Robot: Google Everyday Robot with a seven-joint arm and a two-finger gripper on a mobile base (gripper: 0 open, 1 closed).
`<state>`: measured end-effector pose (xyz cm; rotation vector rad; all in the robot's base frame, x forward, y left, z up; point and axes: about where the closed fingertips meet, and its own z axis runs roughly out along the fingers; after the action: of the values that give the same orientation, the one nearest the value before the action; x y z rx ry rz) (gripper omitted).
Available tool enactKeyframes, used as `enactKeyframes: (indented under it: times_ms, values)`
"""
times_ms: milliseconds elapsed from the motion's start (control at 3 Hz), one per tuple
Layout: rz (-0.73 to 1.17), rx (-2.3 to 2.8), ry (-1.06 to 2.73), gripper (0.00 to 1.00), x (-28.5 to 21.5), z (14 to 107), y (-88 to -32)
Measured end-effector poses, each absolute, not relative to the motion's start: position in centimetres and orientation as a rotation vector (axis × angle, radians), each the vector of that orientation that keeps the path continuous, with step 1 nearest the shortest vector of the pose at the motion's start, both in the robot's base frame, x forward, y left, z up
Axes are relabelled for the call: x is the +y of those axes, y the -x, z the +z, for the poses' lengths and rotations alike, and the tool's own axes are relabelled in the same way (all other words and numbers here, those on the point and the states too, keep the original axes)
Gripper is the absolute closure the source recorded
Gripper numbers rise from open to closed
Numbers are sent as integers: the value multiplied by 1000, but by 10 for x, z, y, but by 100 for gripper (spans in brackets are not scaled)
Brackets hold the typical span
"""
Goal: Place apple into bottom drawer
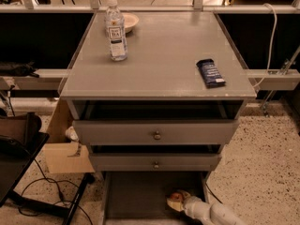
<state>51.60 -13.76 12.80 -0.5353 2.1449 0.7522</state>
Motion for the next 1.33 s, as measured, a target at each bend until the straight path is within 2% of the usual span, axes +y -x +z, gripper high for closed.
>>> enactKeyframes:
  times_ms: [333, 1333]
  values:
    - [752, 2145, 535, 81, -138, 133, -516]
    - [752, 2145, 535, 11, -137, 133, -516]
